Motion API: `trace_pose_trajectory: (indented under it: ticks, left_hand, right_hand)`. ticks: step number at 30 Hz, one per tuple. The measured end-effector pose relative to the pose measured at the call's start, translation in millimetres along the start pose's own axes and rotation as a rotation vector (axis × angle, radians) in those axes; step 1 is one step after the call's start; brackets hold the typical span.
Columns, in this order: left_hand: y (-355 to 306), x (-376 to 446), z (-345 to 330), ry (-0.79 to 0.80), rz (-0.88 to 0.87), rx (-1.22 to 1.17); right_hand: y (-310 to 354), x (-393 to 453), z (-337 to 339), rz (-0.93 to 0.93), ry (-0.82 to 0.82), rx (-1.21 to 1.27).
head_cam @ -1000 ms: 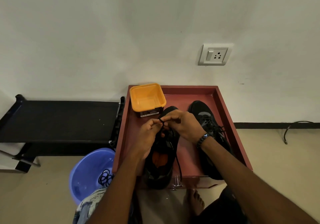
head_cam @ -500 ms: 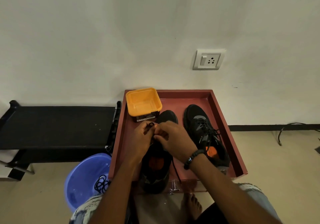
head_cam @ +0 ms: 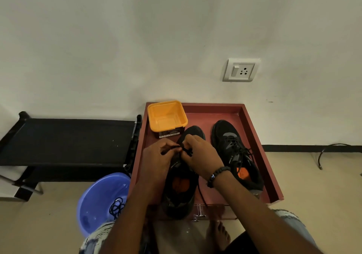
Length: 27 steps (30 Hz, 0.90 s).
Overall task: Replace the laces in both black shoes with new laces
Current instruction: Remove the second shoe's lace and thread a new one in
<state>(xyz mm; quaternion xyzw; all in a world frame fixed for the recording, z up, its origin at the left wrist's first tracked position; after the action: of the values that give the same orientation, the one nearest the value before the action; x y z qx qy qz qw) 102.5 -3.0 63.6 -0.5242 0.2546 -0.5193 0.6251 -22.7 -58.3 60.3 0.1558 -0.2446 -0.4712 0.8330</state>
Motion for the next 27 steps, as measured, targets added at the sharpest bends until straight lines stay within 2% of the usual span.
trace_pose_trajectory:
  ticks: [2,5,8,10,13,16,20,23,25,27]
  left_hand:
    - [8,0,-1,0.026,0.090,-0.068]
    - [18,2,-3,0.080,0.178,-0.098]
    - [27,4,-6,0.105,0.233,-0.121]
    - [34,3,-8,0.121,0.280,-0.120]
    - [54,-1,-2,0.087,0.408,-0.113]
    - [74,-7,4,0.054,0.543,-0.115]
    - [88,-17,2,0.036,0.696,-0.166]
    - [87,-22,1,-0.003,0.735,-0.231]
    - [85,-26,-1,-0.006,0.735,-0.230]
    - [83,-23,1,0.025,0.674,-0.121]
  right_hand:
    - [-4,-1,-4,-0.057,0.037,0.059]
    - [-20,-3,-4,-0.229,0.108,0.297]
    - [-30,-18,-10,-0.445,0.254,0.791]
    - [-40,-27,-9,-0.582,0.224,0.958]
    - [-60,-38,-8,-0.782,0.085,1.031]
    - [-80,-52,-10,-0.878,-0.009,0.943]
    - [-101,-71,-8,-0.861,-0.060,0.620]
    - [-104,-71,-3,-0.839,-0.070,0.513]
    - [-105,-68,-4,-0.816,-0.032,0.461]
    - [-99,-65,-10,-0.746,0.091,0.430]
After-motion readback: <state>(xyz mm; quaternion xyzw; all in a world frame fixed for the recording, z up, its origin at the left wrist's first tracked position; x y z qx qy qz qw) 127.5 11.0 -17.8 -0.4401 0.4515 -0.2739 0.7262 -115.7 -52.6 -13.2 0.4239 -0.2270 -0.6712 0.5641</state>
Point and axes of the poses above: each hand's wrist, its own x-axis towards the middle knuckle, its own z-axis out of the back of the hand, y = z × x, the point moved 8 cm from there along x, towards the middle knuckle, and after that the axes turned 7 degrees about -y, right-handed, at the moved point
